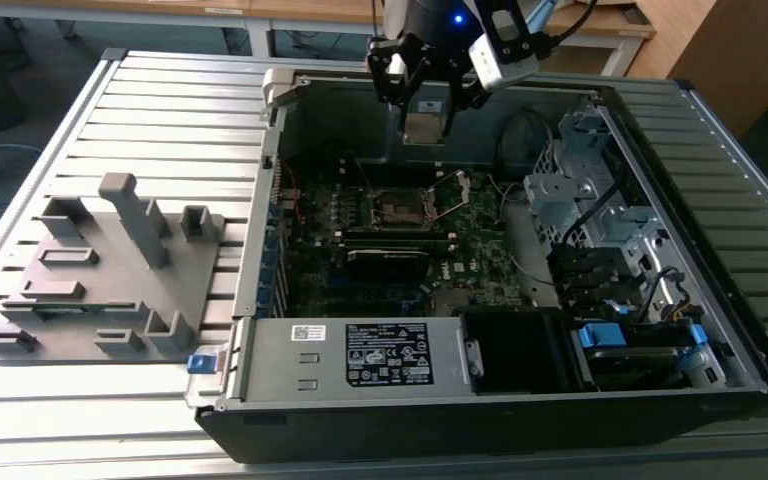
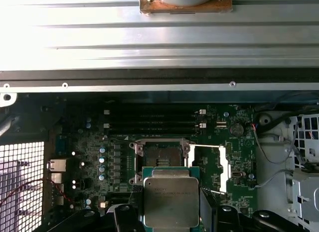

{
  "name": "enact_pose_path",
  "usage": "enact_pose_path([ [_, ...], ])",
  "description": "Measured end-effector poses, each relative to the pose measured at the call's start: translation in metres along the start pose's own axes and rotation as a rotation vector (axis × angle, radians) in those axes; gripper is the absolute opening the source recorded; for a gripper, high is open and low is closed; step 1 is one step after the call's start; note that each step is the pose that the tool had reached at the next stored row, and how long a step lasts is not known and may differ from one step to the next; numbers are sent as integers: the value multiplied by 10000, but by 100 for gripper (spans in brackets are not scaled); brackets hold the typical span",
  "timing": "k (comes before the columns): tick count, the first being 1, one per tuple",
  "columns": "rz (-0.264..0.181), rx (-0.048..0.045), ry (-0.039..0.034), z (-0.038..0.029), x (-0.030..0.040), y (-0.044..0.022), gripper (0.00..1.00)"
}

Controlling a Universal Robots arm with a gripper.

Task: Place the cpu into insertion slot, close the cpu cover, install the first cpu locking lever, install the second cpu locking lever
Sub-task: 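Place the cpu into insertion slot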

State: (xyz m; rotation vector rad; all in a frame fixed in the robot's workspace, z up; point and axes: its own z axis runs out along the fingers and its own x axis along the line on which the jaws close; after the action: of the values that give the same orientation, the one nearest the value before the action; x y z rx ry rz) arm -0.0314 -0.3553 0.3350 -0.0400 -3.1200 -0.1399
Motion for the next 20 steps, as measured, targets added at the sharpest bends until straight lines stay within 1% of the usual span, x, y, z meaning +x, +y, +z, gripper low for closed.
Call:
enact_pose_path([
  [16, 0, -2, -1, 22, -1, -2, 54],
  [20, 0, -1, 0, 54, -1, -5, 54],
])
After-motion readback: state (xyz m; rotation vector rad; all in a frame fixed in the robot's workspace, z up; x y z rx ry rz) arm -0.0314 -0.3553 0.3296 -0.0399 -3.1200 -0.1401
